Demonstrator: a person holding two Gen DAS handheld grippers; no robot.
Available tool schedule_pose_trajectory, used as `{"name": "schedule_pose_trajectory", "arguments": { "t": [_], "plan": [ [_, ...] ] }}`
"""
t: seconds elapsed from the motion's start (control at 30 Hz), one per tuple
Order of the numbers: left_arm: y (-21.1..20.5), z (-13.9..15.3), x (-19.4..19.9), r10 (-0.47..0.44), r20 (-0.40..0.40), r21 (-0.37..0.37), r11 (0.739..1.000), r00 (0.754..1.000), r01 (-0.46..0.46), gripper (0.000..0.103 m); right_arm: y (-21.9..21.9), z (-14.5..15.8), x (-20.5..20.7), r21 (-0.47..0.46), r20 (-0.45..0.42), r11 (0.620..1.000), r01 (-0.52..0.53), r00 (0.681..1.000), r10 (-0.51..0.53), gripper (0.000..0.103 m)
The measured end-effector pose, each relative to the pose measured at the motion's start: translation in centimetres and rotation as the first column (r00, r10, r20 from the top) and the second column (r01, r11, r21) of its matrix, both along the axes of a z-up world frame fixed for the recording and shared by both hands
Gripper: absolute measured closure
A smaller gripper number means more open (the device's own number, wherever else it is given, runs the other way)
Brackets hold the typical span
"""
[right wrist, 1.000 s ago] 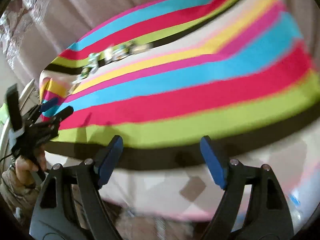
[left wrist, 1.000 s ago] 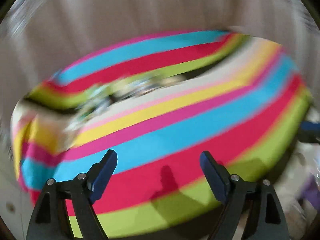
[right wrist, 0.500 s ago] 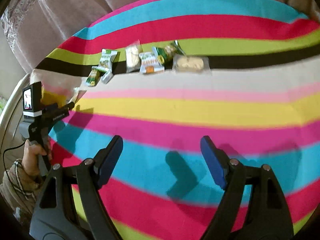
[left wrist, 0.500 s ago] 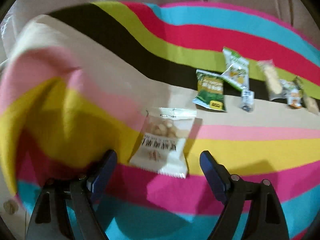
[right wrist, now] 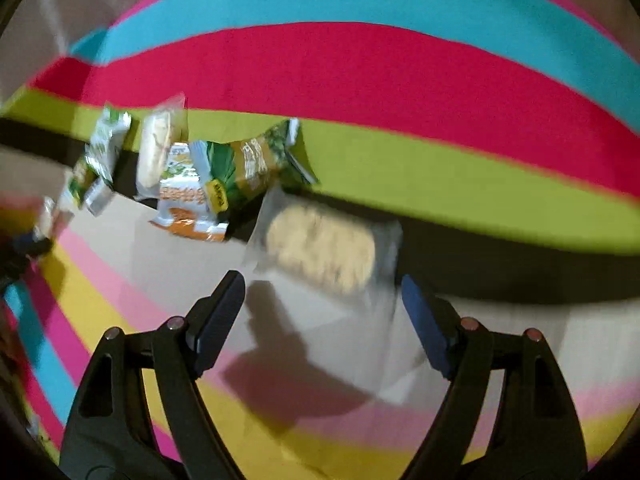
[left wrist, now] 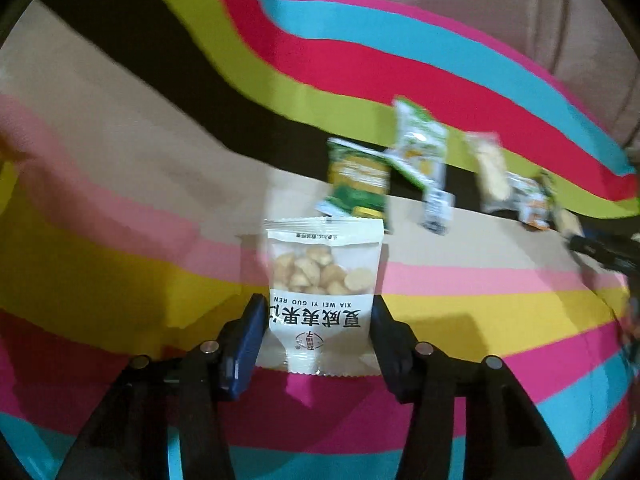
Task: Organize snacks
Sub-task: 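Grasp the white nut packet with the left tool while the right tool grasps the clear cookie packet, then lift the nut packet and cookie packet and carry them toward the white box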
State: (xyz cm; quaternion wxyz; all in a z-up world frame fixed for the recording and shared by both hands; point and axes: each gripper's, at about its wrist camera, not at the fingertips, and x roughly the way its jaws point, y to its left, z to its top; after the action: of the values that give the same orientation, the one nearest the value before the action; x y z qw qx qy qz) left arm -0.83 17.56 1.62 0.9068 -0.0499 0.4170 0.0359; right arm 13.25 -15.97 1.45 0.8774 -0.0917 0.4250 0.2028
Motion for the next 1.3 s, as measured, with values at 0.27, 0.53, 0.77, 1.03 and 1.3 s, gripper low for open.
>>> {"name": "schedule_pose_trajectory", "arguments": {
  "t": [0.27,0.53,0.77,1.03,1.3],
  "plan": [
    [-4.3,0.8,-3.2,-0.114,0.019,-0.052,0.992,0.993,0.115,0.051,0.1,0.7,2.2,-0.035,0.021,0.977,-0.209,0.978,0.209,0.058],
    [-9.0,1.2,-5.4,-0.201,0.028,-0.069,0.977,0.979,0.203,0.051,-3.8,1.2,-6.3,0.092,0.032,0.995,-0.043,0.999,0.040,0.064],
    [-14.5,4.0,-11.9,-0.262,0.077,-0.043,0.963,0.962,0.266,0.051,-7.6,3.5,-17.9,0.240,0.058,0.964,0.117,0.989,-0.134,0.064],
    [-19.3,13.3,-19.3,-0.264,0.330,0.089,0.964,0.906,0.249,0.051,-10.9,13.4,-31.3,0.386,0.365,0.914,0.120,0.890,-0.271,0.064],
    [-23.5,19.3,-26.4,-0.313,0.506,0.173,0.950,0.804,0.261,0.051,-11.9,20.0,-42.3,0.403,0.583,0.913,0.059,0.753,-0.306,0.064]
  ]
}}
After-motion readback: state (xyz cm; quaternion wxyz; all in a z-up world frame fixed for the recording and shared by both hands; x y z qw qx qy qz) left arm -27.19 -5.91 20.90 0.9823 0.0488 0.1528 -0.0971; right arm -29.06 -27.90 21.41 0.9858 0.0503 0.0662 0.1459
